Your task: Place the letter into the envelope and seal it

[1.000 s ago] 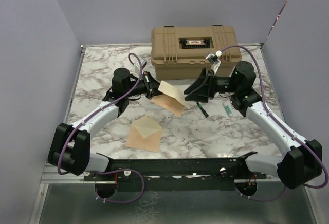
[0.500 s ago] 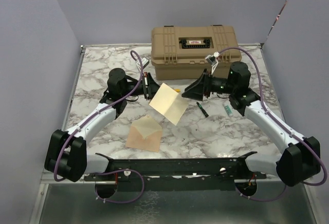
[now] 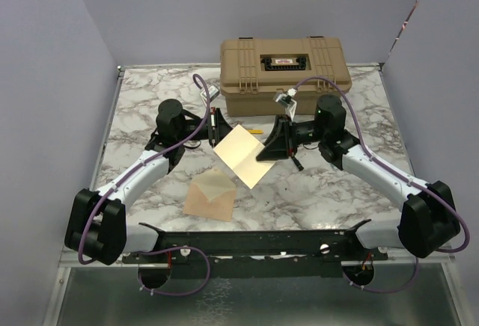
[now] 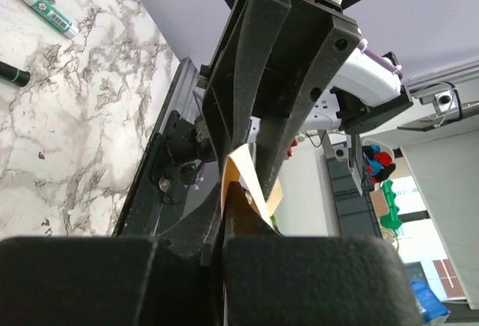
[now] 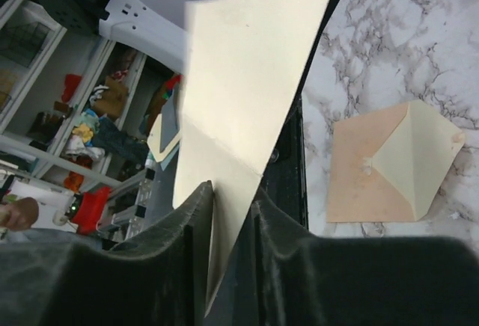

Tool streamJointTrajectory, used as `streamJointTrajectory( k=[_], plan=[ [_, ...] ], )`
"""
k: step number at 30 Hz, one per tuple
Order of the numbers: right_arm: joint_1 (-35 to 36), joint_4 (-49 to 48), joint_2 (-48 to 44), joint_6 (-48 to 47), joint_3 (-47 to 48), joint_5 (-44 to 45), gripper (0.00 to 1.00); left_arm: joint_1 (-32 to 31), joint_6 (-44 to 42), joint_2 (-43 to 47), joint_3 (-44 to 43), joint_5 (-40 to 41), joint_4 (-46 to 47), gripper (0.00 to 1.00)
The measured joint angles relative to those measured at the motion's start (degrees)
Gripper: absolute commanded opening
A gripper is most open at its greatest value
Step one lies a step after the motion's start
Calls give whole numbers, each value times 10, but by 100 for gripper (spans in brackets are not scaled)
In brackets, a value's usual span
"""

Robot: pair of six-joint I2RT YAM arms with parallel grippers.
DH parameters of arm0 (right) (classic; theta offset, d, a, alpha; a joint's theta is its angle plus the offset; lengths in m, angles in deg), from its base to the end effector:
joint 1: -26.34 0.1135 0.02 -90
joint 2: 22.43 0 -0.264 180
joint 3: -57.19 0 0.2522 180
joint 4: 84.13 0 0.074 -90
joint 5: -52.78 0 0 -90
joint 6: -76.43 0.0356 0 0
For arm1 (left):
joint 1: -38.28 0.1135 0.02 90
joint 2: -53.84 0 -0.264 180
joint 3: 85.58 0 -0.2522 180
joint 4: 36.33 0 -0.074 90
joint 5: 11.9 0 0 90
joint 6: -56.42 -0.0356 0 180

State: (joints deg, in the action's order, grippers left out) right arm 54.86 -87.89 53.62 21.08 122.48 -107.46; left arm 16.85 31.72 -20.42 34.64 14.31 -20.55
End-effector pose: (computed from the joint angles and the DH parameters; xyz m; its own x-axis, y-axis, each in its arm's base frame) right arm 0.2384 0.1677 0.3121 -0.6465 -0.1326 -0.7513 -0.7471 -0.0894 0.6587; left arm 0.2511 -0.1329 0.3066 -0.8963 -0.0792 -0.4363 0.4355 0.0273 -0.8998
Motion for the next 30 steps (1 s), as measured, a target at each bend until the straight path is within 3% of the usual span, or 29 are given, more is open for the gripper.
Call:
streamJointTrajectory(
  k=[2, 4, 8, 10, 12, 15, 17, 22, 26, 30],
  plan=[
    [0, -12, 0, 9, -5, -5, 2, 0, 0, 0, 0, -1, 0, 0],
    [0, -19, 0, 17, -7, -7, 1, 3, -1, 0, 0, -1, 0, 3],
    [0, -10, 0, 9, -6, 5, 1, 16, -26, 0, -7, -2, -31, 31],
    [0, 19, 0, -10, 0, 23, 1, 31, -64, 0, -22, 4, -90, 46],
    [0, 53, 0, -30, 7, 50, 0, 49, -126, 0, -45, 28, -175, 54],
    [0, 114, 3, -62, 22, 116, 0, 79, -220, -5, -89, 102, -320, 61],
    [0, 149, 9, -78, 30, 161, 1, 92, -275, -16, -115, 200, -412, 66],
    [-1, 203, 30, -102, 37, 227, 1, 102, -353, -37, -132, 380, -555, 75],
    [-1, 208, 38, -103, 37, 230, 0, 100, -389, -22, -134, 385, -578, 78],
    [-1, 191, 38, -92, 37, 208, 1, 86, -396, 36, -132, 329, -526, 78]
  ],
)
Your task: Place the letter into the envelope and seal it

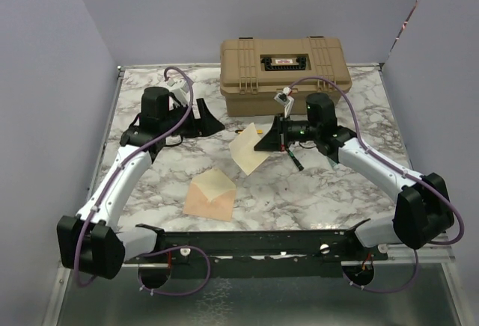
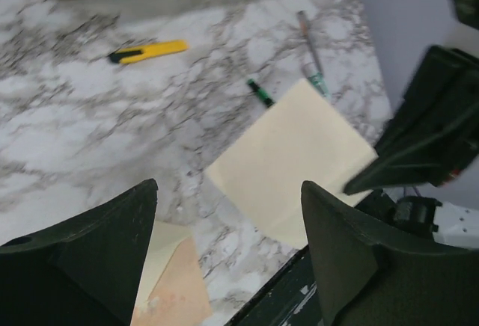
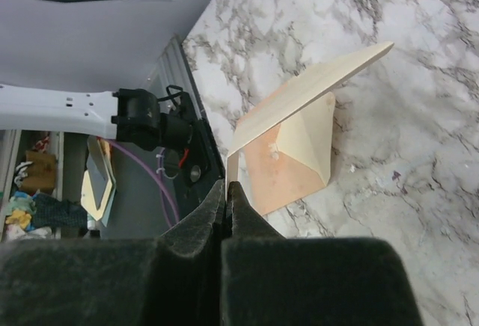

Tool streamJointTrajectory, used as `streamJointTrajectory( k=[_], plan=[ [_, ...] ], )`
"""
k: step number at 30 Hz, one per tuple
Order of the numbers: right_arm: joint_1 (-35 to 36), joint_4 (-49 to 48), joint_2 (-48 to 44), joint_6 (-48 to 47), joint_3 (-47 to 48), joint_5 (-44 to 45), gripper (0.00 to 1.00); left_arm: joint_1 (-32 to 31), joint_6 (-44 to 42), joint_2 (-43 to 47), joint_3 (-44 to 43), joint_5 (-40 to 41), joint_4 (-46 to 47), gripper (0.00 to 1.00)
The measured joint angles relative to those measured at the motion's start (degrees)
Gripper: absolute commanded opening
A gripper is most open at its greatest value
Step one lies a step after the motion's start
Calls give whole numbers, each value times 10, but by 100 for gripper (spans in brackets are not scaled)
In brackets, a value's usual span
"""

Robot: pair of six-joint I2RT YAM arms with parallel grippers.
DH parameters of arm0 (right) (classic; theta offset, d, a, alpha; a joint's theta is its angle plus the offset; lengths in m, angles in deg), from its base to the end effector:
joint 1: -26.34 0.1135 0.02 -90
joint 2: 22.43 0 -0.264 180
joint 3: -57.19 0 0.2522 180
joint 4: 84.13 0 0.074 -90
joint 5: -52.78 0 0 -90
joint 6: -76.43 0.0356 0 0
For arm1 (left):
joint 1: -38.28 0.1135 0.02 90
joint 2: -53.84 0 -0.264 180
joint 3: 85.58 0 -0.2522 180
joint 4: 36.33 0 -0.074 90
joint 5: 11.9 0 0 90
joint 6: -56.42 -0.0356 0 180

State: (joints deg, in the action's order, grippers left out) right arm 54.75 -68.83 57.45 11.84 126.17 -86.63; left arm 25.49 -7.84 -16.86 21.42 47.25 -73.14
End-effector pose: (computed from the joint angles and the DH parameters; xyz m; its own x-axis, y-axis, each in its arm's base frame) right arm 0.2584 0.1705 0.2828 -0.7408 -0.0833 -0.6666 -0.6543 0.3142 0.6878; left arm 0.2601 -0.0778 0.3135 -0.7592 -0.2100 -0.6161 0.3024 0.7243 -0.6196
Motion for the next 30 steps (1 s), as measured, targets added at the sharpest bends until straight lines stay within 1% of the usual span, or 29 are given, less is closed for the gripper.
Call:
streamJointTrajectory(
  k=[3, 7, 9, 11, 13, 17, 20, 23, 29, 30],
  plan=[
    [0, -34, 0, 21, 0, -32, 1, -28, 0, 39, 2, -45, 58, 79],
    [0, -87, -1, 55, 0, -73, 0, -73, 3, 54, 30, -81, 124, 79],
    [0, -108, -3, 71, 0, -89, 0, -96, 3, 54, 44, -94, 140, 77],
    [0, -134, -5, 92, 0, -103, 1, -117, 3, 54, 51, -108, 148, 73],
    [0, -160, -8, 111, -2, -114, 1, -130, 3, 54, 53, -126, 159, 66],
    [0, -208, -17, 147, -11, -126, 0, -136, 1, 54, 55, -146, 173, 50],
    [0, -229, -19, 163, -13, -131, 1, -136, 0, 56, 61, -158, 178, 41],
    [0, -240, -19, 172, -16, -132, 1, -136, -1, 64, 67, -174, 178, 30],
    [0, -244, -23, 180, -21, -130, 1, -136, -4, 76, 69, -210, 179, 0],
    [0, -244, -25, 181, -22, -129, 0, -136, -4, 76, 69, -215, 180, 0]
  ],
)
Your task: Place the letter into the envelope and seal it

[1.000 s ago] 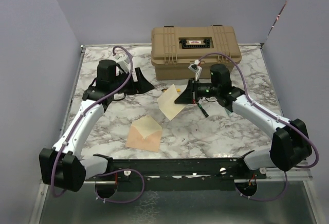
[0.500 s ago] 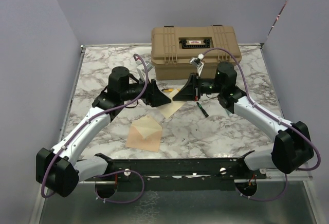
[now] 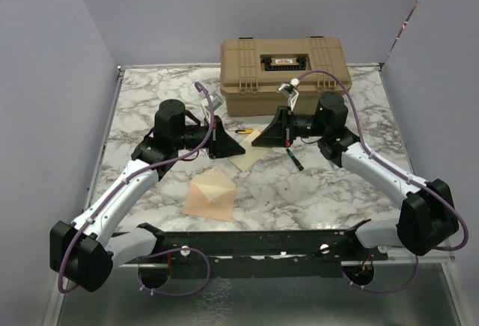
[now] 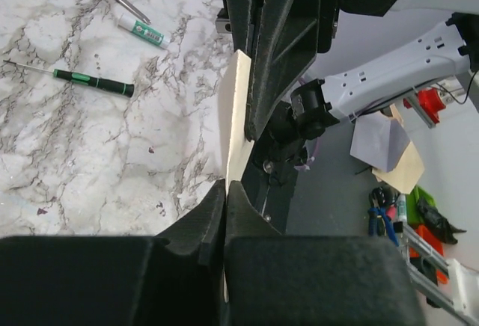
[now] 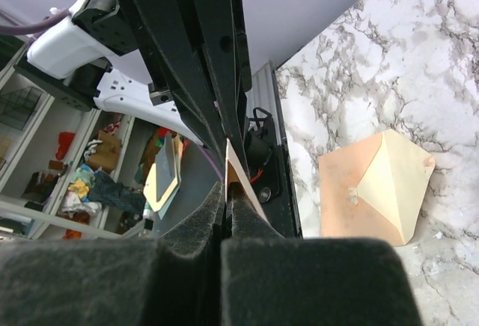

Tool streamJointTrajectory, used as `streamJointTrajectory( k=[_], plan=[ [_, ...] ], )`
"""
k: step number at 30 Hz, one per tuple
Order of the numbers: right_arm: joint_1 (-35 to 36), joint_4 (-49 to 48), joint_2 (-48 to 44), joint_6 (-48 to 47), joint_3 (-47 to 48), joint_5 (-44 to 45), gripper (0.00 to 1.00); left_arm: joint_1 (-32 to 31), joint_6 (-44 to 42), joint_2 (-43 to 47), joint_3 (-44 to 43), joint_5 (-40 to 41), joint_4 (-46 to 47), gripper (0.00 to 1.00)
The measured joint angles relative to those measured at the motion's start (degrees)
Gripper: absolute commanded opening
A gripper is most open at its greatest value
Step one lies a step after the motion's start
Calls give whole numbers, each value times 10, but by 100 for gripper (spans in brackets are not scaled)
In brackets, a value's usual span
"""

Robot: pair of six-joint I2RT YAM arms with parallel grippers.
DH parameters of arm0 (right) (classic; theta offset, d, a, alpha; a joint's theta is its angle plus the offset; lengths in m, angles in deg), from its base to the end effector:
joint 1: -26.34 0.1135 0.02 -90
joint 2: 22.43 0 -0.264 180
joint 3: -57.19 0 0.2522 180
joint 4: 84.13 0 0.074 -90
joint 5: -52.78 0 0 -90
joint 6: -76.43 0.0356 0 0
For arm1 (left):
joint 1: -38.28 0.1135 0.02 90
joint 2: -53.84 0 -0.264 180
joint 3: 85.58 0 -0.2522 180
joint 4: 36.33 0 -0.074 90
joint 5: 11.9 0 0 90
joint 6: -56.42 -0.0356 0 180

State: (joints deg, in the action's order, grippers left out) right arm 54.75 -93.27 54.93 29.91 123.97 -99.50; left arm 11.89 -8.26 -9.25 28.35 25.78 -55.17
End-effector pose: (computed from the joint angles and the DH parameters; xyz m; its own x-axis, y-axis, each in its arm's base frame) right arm 0.2495 0.1708 0.3225 -0.7039 -0.0169 -0.7101 -0.7102 -0.0004 0.7040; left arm 0.2065 -0.1339 0.3359 -0.6291 0.0203 -0.7770 0.7573 0.2410 -0.6069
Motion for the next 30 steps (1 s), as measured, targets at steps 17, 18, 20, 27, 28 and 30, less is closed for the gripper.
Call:
streamJointTrajectory(
  k=[17, 18, 20, 27, 28, 30],
  plan=[
    [0, 27, -185, 39, -102, 227, 90, 0, 85, 5, -26, 68, 23, 0],
    [0, 8, -193, 54, -118, 244, 90, 0, 103, 5, -26, 75, 35, 0],
    [0, -30, -196, 87, -146, 269, 90, 0, 136, 6, -26, 89, 63, 0],
    [12, -197, -113, 200, -167, 279, 81, -1, 245, 14, -10, 121, 171, 0],
    [13, -234, -98, 218, -166, 276, 77, -1, 257, 14, -7, 122, 181, 0],
    [16, -288, -79, 245, -164, 271, 71, -2, 271, 14, -1, 123, 194, 0]
  ],
)
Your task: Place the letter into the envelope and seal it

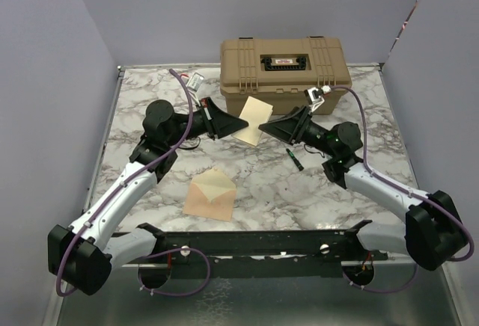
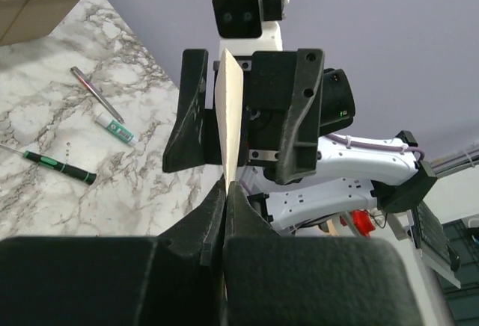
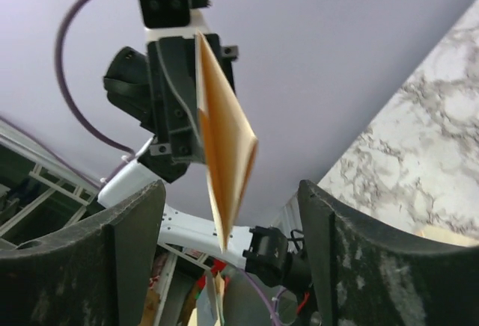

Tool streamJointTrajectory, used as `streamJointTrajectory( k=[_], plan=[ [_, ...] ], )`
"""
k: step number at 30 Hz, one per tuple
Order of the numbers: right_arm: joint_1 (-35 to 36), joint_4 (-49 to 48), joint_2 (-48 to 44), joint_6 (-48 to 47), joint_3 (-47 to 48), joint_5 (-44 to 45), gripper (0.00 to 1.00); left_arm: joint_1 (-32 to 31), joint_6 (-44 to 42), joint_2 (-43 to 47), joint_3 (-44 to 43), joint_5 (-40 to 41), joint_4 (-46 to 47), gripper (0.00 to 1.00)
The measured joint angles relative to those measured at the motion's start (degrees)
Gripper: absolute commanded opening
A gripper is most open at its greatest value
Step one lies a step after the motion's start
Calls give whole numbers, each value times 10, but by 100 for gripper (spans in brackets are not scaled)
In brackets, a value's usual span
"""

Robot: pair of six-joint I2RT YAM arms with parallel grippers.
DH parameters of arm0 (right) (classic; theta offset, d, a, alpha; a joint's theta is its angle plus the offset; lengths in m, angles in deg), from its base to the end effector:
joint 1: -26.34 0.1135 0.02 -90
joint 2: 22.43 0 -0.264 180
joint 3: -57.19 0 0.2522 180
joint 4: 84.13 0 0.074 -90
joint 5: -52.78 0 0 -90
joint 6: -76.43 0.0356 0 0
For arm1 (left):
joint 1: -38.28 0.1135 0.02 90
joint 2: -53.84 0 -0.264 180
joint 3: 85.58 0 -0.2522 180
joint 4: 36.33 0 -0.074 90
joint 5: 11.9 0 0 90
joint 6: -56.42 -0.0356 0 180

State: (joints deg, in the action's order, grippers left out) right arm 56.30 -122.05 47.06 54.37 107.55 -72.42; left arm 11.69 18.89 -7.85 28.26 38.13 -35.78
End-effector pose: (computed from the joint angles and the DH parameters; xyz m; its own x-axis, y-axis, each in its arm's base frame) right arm 0.2179 0.1493 0.3113 -0.7116 0.4640 -0.5276 -0.5895 0.0145 0.8077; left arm 0.2108 -0.1311 0.3744 -0.6782 -0.3402 -0.6514 0.6196 0.2119 -0.7558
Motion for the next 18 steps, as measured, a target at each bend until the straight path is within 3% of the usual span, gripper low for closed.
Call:
streamJointTrajectory(
  k=[6, 13, 15, 16, 17, 18],
  plan=[
    [5, -92, 32, 47, 30, -6, 50, -1, 17, 3, 11, 0, 19, 0],
    [15, -108, 46, 58, 51, -8, 34, -1, 22, 7, 14, 0, 28, 0],
    [18, -96, 48, 52, 55, -8, 19, -1, 24, 7, 16, 0, 30, 10],
    [20, -89, 48, 48, 55, -8, 10, -1, 24, 7, 18, 0, 32, 20],
    [21, -82, 48, 42, 56, -8, 1, -1, 26, 7, 20, 0, 32, 32],
    [22, -72, 48, 37, 56, -7, 1, -1, 26, 7, 21, 0, 32, 50]
  ],
)
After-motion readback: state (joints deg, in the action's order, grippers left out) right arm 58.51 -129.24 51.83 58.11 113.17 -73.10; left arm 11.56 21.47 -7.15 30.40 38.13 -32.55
